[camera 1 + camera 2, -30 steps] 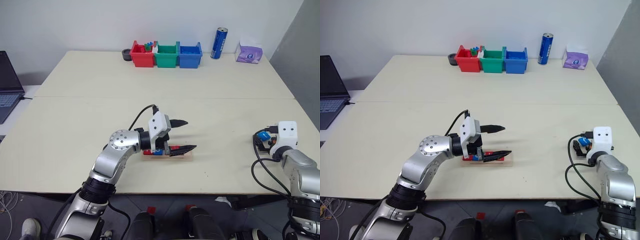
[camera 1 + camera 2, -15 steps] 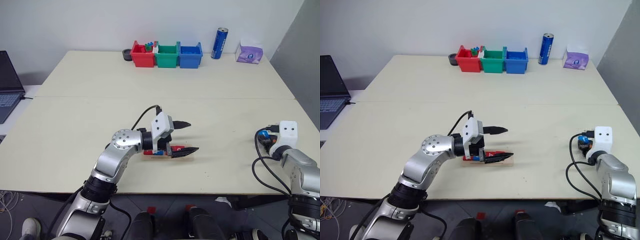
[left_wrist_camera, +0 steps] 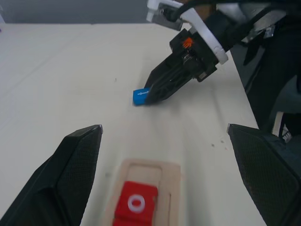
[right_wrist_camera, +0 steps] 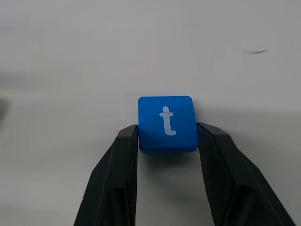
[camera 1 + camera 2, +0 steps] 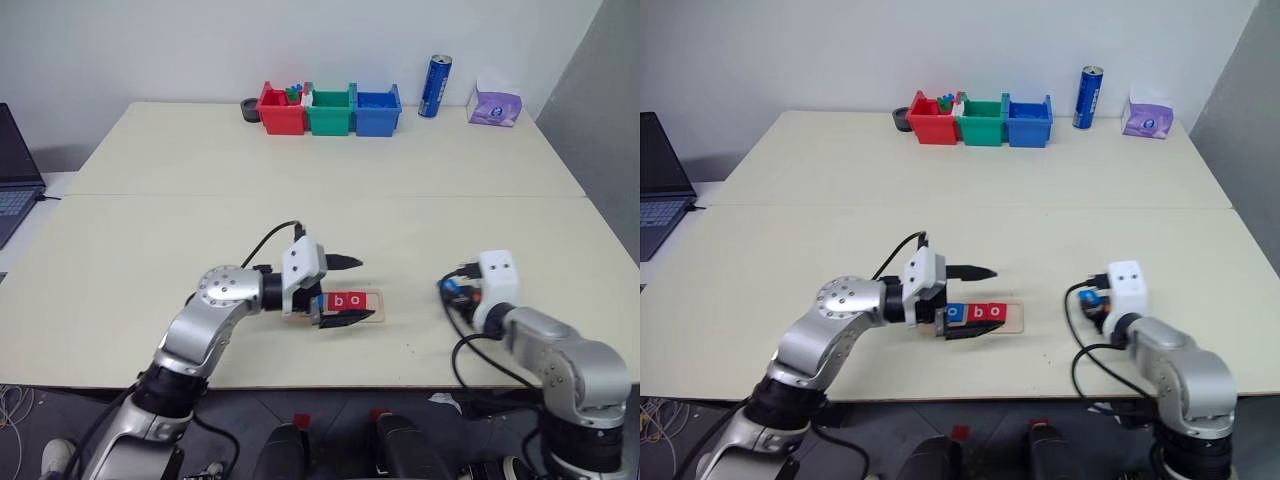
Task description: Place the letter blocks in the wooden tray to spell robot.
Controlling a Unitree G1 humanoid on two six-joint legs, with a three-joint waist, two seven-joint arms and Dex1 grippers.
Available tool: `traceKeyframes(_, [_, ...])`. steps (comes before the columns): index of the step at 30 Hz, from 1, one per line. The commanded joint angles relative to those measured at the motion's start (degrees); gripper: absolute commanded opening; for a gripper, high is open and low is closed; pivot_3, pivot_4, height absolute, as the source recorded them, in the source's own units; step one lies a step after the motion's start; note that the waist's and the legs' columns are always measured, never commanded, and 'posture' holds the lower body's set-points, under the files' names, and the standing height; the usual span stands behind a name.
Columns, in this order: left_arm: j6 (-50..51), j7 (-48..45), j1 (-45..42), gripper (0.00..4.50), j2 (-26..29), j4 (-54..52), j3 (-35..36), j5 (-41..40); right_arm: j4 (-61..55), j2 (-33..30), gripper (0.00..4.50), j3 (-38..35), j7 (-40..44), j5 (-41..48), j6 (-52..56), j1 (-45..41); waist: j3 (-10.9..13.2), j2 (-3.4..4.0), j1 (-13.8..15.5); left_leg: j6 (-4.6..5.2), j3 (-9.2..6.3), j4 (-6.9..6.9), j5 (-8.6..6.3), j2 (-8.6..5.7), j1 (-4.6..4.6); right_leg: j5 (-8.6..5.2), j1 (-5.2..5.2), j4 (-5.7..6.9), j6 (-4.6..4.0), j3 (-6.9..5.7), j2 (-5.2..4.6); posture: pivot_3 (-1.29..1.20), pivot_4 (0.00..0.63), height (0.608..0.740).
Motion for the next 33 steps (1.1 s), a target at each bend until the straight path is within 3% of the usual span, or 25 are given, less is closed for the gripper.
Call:
traceKeyframes(1, [0.4, -0.7, 2.3, 4.50, 2.3, -4.4, 2.7, -2.2, -3.8, 1.6, 1.46, 1.8, -1.8, -0.1, 4.5, 0.5, 0.0, 0.00, 0.2, 0.00, -0.01, 0.01, 0.00, -0.01, -0.02, 0.00, -0.01, -0.01, 0.00, -0.01, -0.01, 0.00, 0.150, 0.740])
traceKeyframes(7, [0.9, -0.1, 5.6, 4.50, 5.1, -6.2, 4.7, -3.4, -4.9, 4.2, 1.46, 2.3, -2.4, -0.5, 8.4, 0.3, 0.0, -0.02, 0.4, -0.01, 0.04, 0.03, 0.00, -0.04, -0.03, -0.01, 0.00, -0.05, 0.02, -0.10, -0.13, 0.00, 0.150, 0.740])
traceKeyframes(16, [0.5, 0.4, 5.4, 4.50, 4.5, -5.8, 4.4, -3.0, -4.7, 5.6, 1.46, 2.1, -2.1, -0.7, 9.8, -0.7, 0.0, -0.02, 0.3, 0.00, 0.00, 0.01, 0.00, -0.03, -0.02, -0.01, 0.00, -0.04, 0.01, -0.11, -0.05, 0.00, 0.150, 0.740])
traceKeyframes(25, [-0.2, 0.2, 3.9, 4.50, 3.8, -4.2, 4.1, -2.5, -6.2, 5.3, 4.48, 2.8, -1.9, -0.9, 10.1, -0.7, 0.0, -0.03, 0.2, 0.00, 0.02, 0.01, 0.00, -0.04, -0.02, -0.01, -0.02, -0.04, 0.01, -0.12, -0.05, 0.00, 0.150, 0.740])
traceKeyframes(28, [-0.4, 0.0, 3.9, 4.50, 3.9, -4.0, 4.2, -2.5, -7.0, 2.5, 4.48, 2.9, 0.1, -0.2, 8.8, -1.5, 0.0, -0.02, 0.2, 0.00, 0.04, 0.01, 0.00, -0.05, -0.03, -0.01, -0.02, -0.05, 0.01, -0.14, -0.06, 0.00, 0.150, 0.740])
traceKeyframes(31, [-0.5, -0.2, 4.0, 4.50, 4.0, -3.8, 4.3, -2.6, -5.8, -4.7, 4.48, 2.4, 5.1, 1.6, 5.8, -5.1, 0.0, 0.00, 0.3, 0.00, 0.09, 0.02, 0.00, -0.07, -0.07, -0.01, -0.05, -0.06, 0.01, -0.15, -0.10, 0.00, 0.150, 0.740])
traceKeyframes(33, [-0.7, -0.4, 4.0, 4.50, 4.2, -3.6, 4.5, -2.5, -1.8, -16.0, 4.48, 3.7, 13.4, 3.0, -1.2, -9.9, 0.1, 0.04, 0.3, 0.00, 0.15, 0.06, 0.00, -0.12, -0.08, 0.00, -0.07, -0.08, 0.03, -0.13, -0.11, 0.00, 0.150, 0.740])
